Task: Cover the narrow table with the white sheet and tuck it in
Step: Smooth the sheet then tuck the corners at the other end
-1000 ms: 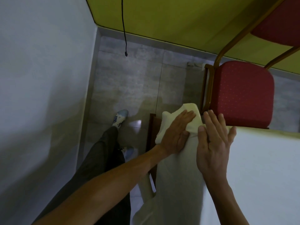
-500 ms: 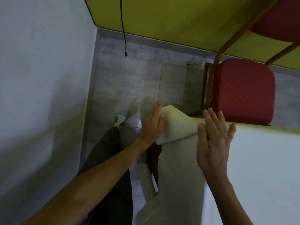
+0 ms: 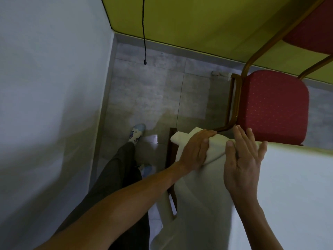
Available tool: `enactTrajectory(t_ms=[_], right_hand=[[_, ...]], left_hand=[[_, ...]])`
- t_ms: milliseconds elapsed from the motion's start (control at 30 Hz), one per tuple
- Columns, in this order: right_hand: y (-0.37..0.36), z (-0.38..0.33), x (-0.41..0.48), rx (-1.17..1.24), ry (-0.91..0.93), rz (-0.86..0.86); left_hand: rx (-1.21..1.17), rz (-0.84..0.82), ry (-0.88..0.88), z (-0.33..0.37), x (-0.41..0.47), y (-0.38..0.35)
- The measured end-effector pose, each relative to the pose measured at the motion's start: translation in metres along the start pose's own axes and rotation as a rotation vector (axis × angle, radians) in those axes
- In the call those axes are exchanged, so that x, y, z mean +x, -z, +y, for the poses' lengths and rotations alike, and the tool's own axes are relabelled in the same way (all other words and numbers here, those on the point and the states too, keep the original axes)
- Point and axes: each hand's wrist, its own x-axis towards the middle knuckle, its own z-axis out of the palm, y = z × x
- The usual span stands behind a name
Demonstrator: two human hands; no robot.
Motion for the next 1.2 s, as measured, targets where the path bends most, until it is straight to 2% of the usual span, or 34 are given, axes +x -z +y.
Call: enactTrajectory(t_ms=[67, 100, 167, 233, 267, 300, 400, 467, 500, 600, 700, 833, 967, 1033, 1133, 1200], right_hand=[[0.0, -0.002, 0.0, -0.007, -0.002, -0.004], [0.0, -0.003, -0.001, -0.009, -0.001, -0.004], [0.002, -0.002, -0.001, -0.002, -0.001, -0.005], [0.001, 0.0, 0.0, -0.01, 0.01, -0.017], [0.0, 0.001, 0.001, -0.021, 0.017, -0.03], [0.0, 0.001, 0.0, -0.035, 0.016, -0.031], [-0.003, 0.0, -0.002, -0.065, 0.025, -0.026], [-0.001, 0.0, -0.003, -0.051, 0.004, -0.018], [0.0, 0.001, -0.004, -0.045, -0.013, -0.013], [0.004, -0.001, -0.005, -0.08, -0.094, -0.003], [0.013, -0.014, -0.011, -0.184, -0.239, -0.02], [0.025, -0.032, -0.042, -0.201, -0.382, -0.143], [0.036, -0.034, -0.088, -0.086, -0.493, -0.202], [0.044, -0.036, -0.106, -0.049, -0.522, -0.206], [0.05, -0.032, -0.129, -0.018, -0.578, -0.192], [0.05, -0.027, -0.144, 0.002, -0.625, -0.162]], left_hand=[[0.044, -0.01, 0.055, -0.019, -0.005, 0.001], [0.015, -0.059, 0.141, -0.029, -0.008, 0.003], [0.003, -0.229, 0.32, -0.053, -0.011, 0.009], [0.175, -0.441, 0.426, -0.078, -0.014, 0.02], [0.25, -0.493, 0.478, -0.089, -0.017, 0.025], [0.295, -0.497, 0.506, -0.09, -0.016, 0.032], [0.172, -0.223, 0.567, -0.05, -0.002, 0.055], [0.078, -0.144, 0.466, 0.0, 0.02, 0.072], [0.059, -0.17, 0.4, 0.028, 0.031, 0.08], [0.014, -0.412, 0.271, 0.099, 0.055, 0.083], [0.02, -0.625, 0.325, 0.147, 0.055, 0.08], [0.246, -0.686, 0.338, 0.17, 0.043, 0.088], [0.491, -0.744, 0.225, 0.187, 0.032, 0.091], [0.669, -0.816, 0.049, 0.195, 0.031, 0.095], [0.979, -0.919, -0.372, 0.203, 0.035, 0.093], [1.104, -1.055, -0.605, 0.212, 0.031, 0.085]])
